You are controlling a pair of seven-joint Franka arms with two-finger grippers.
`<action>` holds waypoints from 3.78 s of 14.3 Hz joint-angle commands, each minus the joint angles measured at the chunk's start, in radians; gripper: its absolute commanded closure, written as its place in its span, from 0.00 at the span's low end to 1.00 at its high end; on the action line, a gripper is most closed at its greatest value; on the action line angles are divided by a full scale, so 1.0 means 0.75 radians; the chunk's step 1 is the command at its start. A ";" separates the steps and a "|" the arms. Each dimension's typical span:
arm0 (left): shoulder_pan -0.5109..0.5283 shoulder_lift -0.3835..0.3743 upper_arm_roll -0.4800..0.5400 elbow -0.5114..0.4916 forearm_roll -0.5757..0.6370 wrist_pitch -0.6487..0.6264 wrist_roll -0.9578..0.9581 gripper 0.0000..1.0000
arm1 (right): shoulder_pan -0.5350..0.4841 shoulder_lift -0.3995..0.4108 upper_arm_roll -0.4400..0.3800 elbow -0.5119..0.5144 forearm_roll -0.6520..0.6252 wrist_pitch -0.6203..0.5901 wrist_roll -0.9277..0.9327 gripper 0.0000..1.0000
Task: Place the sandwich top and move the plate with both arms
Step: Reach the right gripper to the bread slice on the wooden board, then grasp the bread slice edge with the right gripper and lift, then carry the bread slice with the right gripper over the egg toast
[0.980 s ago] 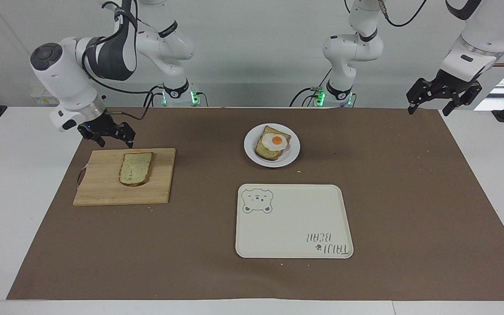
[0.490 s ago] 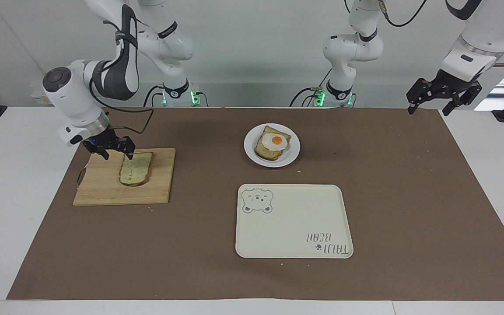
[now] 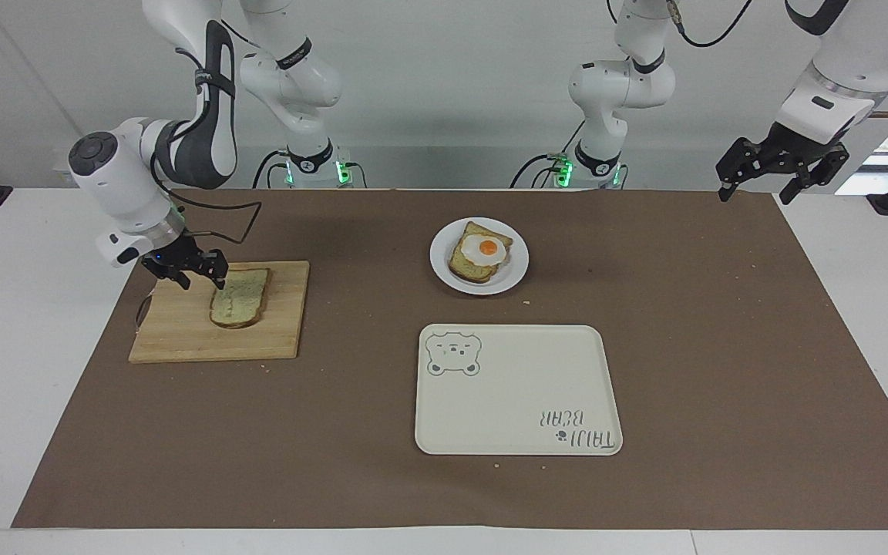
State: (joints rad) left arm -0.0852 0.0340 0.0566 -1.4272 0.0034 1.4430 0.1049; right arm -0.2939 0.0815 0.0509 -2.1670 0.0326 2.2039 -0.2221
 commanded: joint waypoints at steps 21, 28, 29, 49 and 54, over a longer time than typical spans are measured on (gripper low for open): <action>0.011 -0.006 -0.002 0.017 -0.015 -0.028 0.011 0.00 | -0.034 -0.023 0.024 0.200 0.034 -0.284 -0.049 1.00; 0.011 -0.004 -0.002 0.017 -0.015 -0.028 0.011 0.00 | 0.054 -0.058 0.030 0.196 0.357 -0.394 -0.121 1.00; 0.011 -0.004 -0.002 0.017 -0.013 -0.028 0.011 0.00 | 0.073 -0.064 0.032 0.186 0.380 -0.380 -0.085 1.00; 0.011 -0.004 -0.002 0.017 -0.015 -0.028 0.011 0.00 | 1.048 -0.116 0.047 -0.016 0.719 0.162 1.149 1.00; 0.011 -0.004 -0.002 0.017 -0.015 -0.030 0.011 0.00 | 1.110 -0.215 0.049 -0.164 0.762 0.168 1.161 1.00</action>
State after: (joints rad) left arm -0.0852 0.0337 0.0566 -1.4272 0.0034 1.4420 0.1049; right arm 0.5295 -0.0326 0.0871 -2.2334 0.5711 2.3011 0.6346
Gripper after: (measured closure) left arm 0.000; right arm 0.947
